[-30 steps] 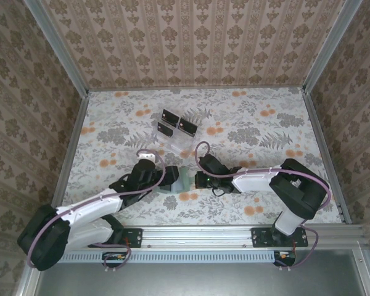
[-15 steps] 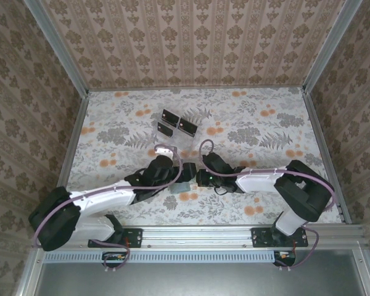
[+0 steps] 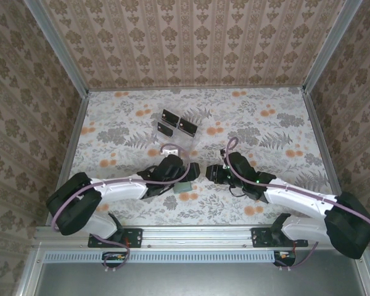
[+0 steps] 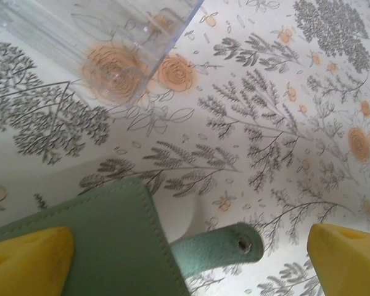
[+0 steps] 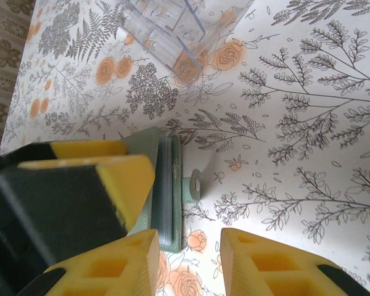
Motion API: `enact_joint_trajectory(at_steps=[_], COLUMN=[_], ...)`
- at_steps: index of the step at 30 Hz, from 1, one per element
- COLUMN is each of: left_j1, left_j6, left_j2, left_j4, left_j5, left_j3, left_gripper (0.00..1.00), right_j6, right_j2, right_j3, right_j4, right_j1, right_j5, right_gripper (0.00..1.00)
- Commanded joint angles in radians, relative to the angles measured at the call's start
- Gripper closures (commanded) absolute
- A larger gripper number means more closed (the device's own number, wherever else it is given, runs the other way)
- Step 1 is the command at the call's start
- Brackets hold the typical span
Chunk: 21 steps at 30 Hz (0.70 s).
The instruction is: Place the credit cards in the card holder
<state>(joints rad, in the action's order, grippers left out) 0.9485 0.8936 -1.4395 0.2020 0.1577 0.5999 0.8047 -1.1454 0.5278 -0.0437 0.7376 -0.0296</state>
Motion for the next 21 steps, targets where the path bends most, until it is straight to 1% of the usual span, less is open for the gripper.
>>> enact_joint_trajectory(at_steps=[1, 5, 9, 12, 17, 21], left_j1=[0.006, -0.008, -0.040, -0.077, -0.147, -0.196], left_j6=[0.037, 0.030, -0.012, -0.045, -0.092, -0.128], left_j2=[-0.033, -0.013, 0.067, 0.122, 0.209, 0.272], left_j4=[-0.060, -0.102, -0.213, -0.304, -0.428, -0.524], left_j5=[0.007, 0.005, 0.016, 0.016, 0.008, 0.040], left_j3=[0.051, 0.076, 0.116, 0.139, 0.142, 0.127], left_gripper=[0.00, 0.00, 0.00, 0.00, 0.00, 0.00], right_j6=[0.019, 0.030, 0.026, 0.012, -0.002, -0.017], right_j2=[0.032, 0.016, -0.021, -0.055, -0.118, -0.160], right_j3=[-0.016, -0.019, 0.006, 0.047, 0.113, 0.172], right_j4=[0.049, 0.010, -0.026, -0.036, -0.054, -0.054], right_j1=[-0.005, 0.001, 0.026, 0.057, 0.106, 0.158], right_j5=[0.011, -0.039, -0.079, -0.091, -0.109, -0.119], right_gripper=[0.67, 0.69, 0.74, 0.80, 0.86, 0.91])
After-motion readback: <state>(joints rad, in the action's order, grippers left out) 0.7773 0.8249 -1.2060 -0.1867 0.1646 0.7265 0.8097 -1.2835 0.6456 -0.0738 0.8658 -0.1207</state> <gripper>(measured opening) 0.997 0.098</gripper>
